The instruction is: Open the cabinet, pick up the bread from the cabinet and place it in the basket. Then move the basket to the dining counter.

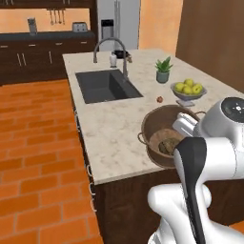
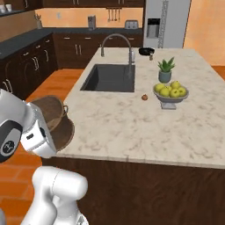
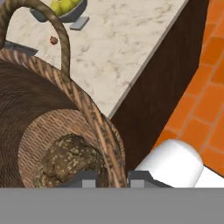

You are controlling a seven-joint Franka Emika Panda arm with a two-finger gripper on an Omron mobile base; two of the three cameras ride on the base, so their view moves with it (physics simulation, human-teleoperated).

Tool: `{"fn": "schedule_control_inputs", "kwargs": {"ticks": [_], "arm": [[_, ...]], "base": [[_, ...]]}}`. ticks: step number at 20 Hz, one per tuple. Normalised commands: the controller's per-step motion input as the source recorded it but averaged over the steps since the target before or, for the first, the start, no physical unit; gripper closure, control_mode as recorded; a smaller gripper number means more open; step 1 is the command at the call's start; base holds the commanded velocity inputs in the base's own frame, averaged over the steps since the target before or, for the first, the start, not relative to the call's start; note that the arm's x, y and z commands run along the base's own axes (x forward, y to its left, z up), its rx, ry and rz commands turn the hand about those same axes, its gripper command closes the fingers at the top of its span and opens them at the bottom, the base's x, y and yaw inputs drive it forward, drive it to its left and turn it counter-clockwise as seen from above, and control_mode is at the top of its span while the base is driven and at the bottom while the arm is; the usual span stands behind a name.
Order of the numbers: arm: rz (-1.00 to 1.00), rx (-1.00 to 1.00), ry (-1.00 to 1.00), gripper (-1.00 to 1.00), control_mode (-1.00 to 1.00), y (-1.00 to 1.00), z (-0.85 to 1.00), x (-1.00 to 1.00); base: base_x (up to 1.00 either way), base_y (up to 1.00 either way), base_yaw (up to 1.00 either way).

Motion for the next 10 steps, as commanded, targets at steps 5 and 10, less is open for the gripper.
{"fn": "schedule_control_inputs", "kwargs": {"ticks": [5, 10], "arm": [[0.0, 0.0, 0.0, 1.0, 1.0, 0.0, 0.0, 0.0], [0.04, 0.0, 0.0, 1.0, -1.0, -0.15, -0.1, 0.32]], "base": [[0.76, -0.66, 0.21], [0.32, -0.07, 0.04]]}}
